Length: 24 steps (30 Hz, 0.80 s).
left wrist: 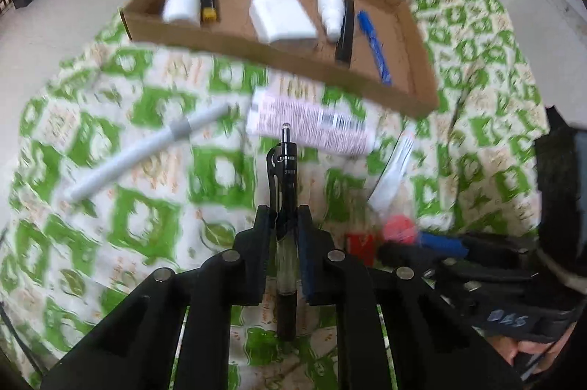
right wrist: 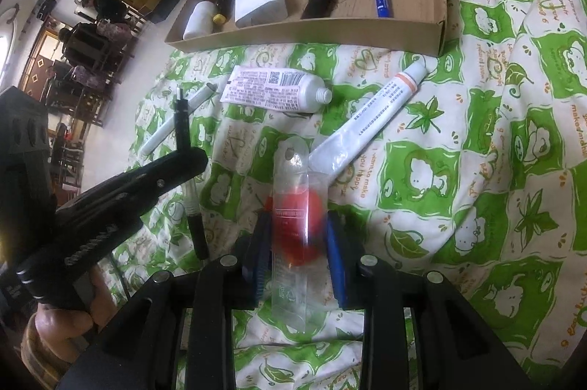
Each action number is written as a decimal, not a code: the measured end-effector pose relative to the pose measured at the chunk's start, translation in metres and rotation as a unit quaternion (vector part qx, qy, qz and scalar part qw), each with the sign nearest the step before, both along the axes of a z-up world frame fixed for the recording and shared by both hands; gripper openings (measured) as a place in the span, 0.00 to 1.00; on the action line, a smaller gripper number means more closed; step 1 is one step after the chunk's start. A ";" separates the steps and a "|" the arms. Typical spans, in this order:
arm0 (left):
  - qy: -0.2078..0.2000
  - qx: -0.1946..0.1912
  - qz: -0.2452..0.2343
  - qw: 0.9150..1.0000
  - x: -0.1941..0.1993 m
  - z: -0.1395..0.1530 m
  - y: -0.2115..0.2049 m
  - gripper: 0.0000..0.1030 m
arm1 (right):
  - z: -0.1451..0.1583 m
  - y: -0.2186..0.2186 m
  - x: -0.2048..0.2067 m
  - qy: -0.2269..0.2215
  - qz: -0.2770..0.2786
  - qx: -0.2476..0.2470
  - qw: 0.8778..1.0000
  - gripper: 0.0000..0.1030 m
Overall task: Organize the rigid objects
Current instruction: 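Grasp the black clear-bodied pen with left tool while right tool grasps the clear red-capped bottle, then lift the black pen with left tool while right tool lifts the clear bottle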
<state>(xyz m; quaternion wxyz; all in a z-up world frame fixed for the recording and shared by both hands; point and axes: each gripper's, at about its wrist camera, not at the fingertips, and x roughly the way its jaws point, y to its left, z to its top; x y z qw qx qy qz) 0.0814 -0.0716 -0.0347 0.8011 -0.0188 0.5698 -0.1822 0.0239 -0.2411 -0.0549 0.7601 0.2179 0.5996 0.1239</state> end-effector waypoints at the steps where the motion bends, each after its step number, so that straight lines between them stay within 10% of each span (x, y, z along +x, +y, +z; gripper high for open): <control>1: 0.008 0.007 -0.002 1.000 -0.002 -0.007 -0.002 0.11 | 0.000 0.000 0.000 0.000 -0.001 0.000 1.000 0.25; 24: -0.014 0.019 -0.007 1.000 -0.020 -0.007 -0.003 0.11 | 0.000 0.003 0.001 -0.005 0.000 0.001 1.000 0.25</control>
